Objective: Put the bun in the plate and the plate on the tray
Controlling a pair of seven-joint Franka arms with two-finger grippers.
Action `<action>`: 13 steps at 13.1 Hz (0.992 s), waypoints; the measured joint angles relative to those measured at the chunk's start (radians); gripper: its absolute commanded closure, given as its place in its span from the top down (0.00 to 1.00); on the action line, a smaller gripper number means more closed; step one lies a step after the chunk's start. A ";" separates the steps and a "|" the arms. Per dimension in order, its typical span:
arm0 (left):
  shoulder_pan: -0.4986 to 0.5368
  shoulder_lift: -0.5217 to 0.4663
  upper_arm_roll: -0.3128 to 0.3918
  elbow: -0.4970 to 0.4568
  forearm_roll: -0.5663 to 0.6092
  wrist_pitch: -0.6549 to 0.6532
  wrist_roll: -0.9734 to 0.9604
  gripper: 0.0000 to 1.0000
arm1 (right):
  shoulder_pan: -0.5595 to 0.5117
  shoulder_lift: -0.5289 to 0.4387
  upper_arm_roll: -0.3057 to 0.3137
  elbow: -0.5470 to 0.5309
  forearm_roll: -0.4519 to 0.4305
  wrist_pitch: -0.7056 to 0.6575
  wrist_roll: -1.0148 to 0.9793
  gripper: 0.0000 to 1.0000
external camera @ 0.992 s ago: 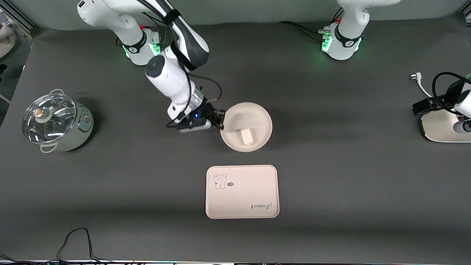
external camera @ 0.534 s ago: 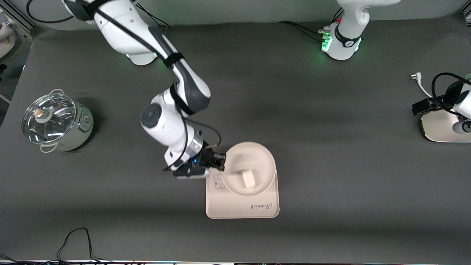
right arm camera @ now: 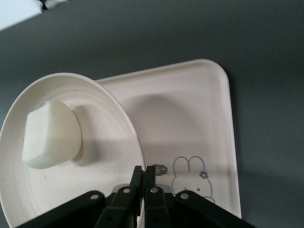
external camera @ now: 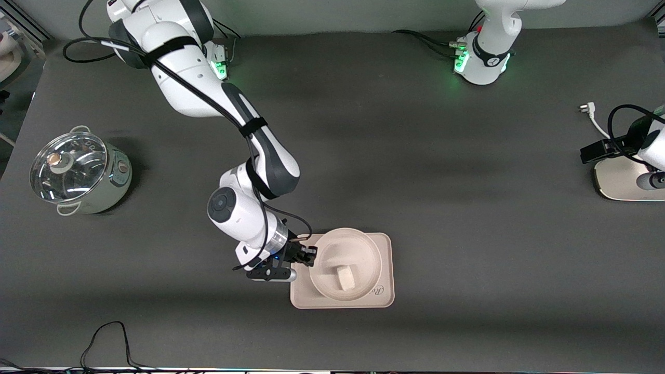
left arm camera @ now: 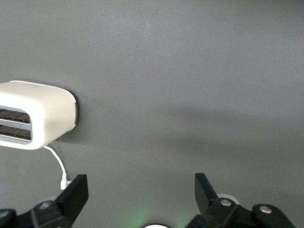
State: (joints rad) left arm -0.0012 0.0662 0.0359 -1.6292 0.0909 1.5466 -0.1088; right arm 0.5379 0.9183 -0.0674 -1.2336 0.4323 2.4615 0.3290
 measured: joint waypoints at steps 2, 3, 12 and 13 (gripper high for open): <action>0.000 0.000 0.000 0.000 0.000 0.000 0.000 1.00 | 0.000 0.045 0.000 0.003 0.000 0.026 0.000 0.00; 0.000 0.000 0.000 0.000 0.000 0.000 0.000 1.00 | 0.001 0.063 0.001 0.004 0.000 0.033 0.000 0.00; -0.001 -0.029 -0.002 -0.016 -0.025 0.023 0.002 1.00 | 0.003 0.086 0.004 0.012 0.000 0.035 0.000 1.00; -0.001 -0.035 -0.003 -0.016 -0.029 0.026 0.002 1.00 | 0.001 0.085 0.004 0.019 0.000 0.035 0.000 1.00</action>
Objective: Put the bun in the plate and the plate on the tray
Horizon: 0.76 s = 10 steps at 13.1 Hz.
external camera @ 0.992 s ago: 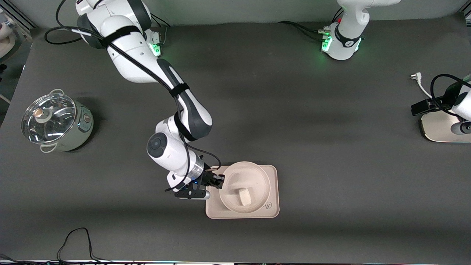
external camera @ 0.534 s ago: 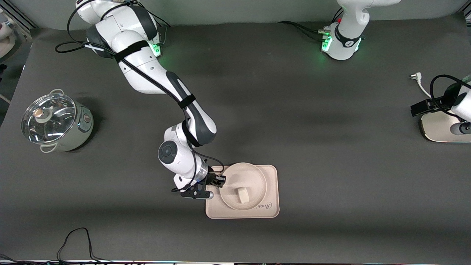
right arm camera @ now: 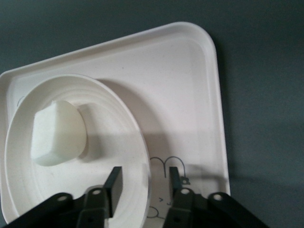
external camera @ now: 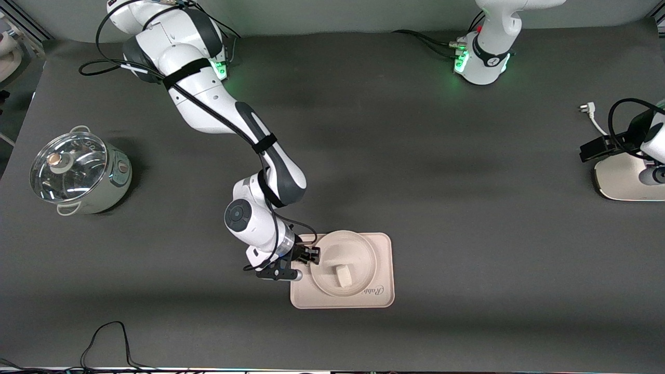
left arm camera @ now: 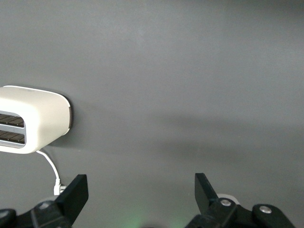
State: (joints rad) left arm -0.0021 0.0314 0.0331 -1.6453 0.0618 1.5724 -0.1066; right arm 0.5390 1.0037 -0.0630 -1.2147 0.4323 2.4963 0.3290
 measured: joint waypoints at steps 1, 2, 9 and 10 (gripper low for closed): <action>-0.001 -0.004 -0.001 0.000 -0.002 0.003 0.000 1.00 | -0.003 -0.001 0.000 0.006 0.000 0.000 0.000 1.00; -0.001 -0.005 -0.001 0.000 -0.003 0.005 0.000 1.00 | -0.008 -0.005 -0.001 0.013 0.000 -0.005 0.000 1.00; -0.001 -0.008 -0.006 0.003 -0.007 0.007 0.002 1.00 | -0.087 -0.336 -0.031 -0.037 -0.069 -0.452 0.003 1.00; -0.001 -0.008 -0.006 0.004 -0.007 0.006 0.002 1.00 | -0.116 -0.430 -0.031 -0.074 -0.109 -0.538 0.003 1.00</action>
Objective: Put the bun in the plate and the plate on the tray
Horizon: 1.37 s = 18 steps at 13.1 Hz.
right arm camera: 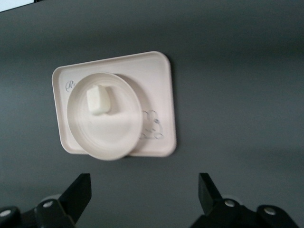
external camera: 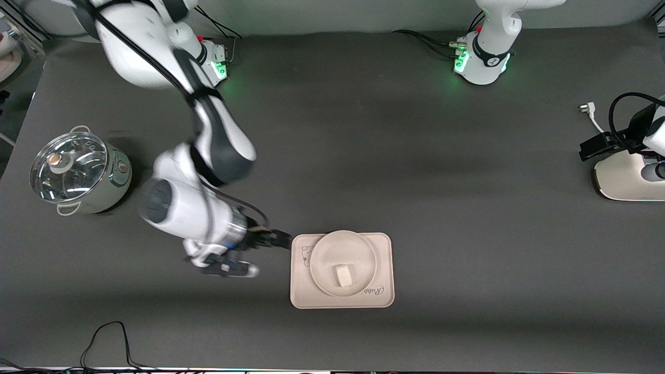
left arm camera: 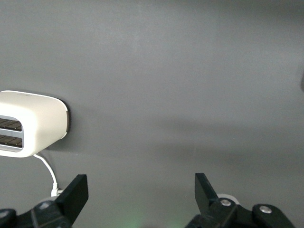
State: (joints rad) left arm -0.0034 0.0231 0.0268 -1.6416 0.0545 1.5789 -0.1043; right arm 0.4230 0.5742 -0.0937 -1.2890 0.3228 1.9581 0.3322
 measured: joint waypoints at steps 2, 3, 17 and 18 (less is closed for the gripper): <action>0.000 0.000 -0.001 0.001 0.000 0.000 0.000 1.00 | -0.065 -0.185 0.004 -0.074 -0.047 -0.185 -0.001 1.00; 0.000 0.000 -0.001 0.001 0.000 0.000 0.000 1.00 | -0.113 -0.275 0.025 -0.107 -0.090 -0.272 -0.007 1.00; 0.002 0.000 0.005 0.001 -0.011 -0.002 0.002 1.00 | -0.335 -0.503 -0.016 -0.275 -0.278 -0.410 -0.383 1.00; 0.002 0.000 0.005 0.001 -0.011 -0.002 0.002 1.00 | -0.334 -0.503 -0.016 -0.276 -0.279 -0.409 -0.383 1.00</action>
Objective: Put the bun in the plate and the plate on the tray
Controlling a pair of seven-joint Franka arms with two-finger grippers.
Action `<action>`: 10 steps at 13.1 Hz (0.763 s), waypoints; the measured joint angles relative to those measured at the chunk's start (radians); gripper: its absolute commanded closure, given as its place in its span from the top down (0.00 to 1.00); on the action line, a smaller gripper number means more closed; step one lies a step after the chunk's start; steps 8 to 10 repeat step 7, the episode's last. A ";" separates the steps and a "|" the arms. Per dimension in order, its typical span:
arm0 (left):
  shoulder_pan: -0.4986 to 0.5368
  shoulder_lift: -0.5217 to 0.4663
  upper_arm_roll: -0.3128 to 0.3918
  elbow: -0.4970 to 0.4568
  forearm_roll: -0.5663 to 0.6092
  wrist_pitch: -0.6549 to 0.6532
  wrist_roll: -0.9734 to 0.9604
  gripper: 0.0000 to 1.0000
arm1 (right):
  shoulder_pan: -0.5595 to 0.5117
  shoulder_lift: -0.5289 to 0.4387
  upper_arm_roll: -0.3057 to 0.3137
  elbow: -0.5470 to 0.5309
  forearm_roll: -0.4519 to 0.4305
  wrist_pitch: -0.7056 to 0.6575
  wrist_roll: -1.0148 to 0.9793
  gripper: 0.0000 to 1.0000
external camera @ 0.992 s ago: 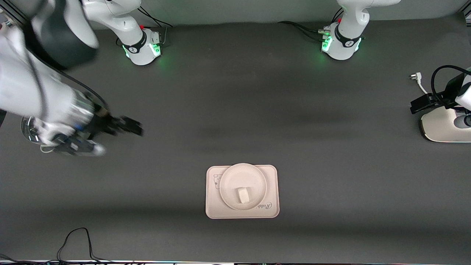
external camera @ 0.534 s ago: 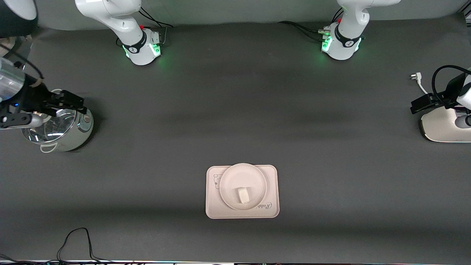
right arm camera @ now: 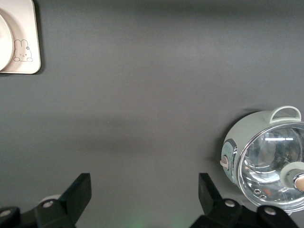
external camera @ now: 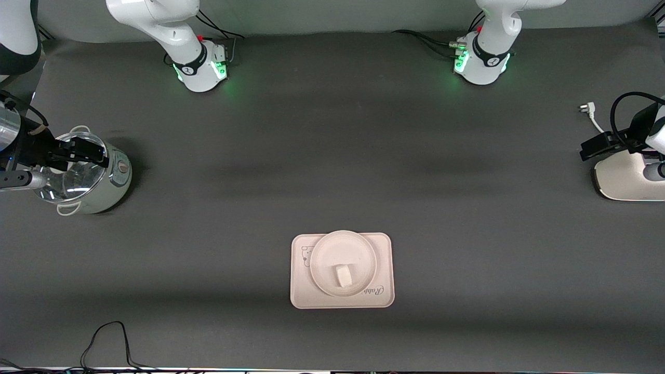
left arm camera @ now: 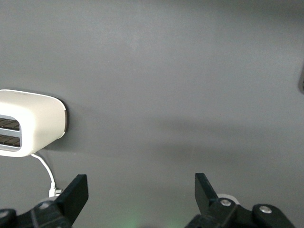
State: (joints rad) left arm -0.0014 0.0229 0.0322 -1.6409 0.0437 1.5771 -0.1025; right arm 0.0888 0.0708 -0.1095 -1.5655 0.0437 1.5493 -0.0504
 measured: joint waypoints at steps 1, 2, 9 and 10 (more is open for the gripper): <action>0.000 0.000 0.000 0.000 0.000 0.000 0.000 1.00 | 0.000 -0.001 0.000 0.000 -0.006 0.000 0.000 1.00; 0.000 0.000 0.001 0.000 0.000 0.000 0.000 1.00 | 0.000 -0.003 0.000 0.000 -0.015 0.000 0.000 1.00; 0.000 0.000 0.001 0.000 0.000 0.000 0.000 1.00 | 0.000 -0.004 0.000 0.000 -0.023 0.001 0.000 1.00; 0.000 0.000 0.001 0.000 0.000 0.000 0.000 1.00 | 0.000 -0.004 0.000 0.000 -0.023 0.001 0.000 1.00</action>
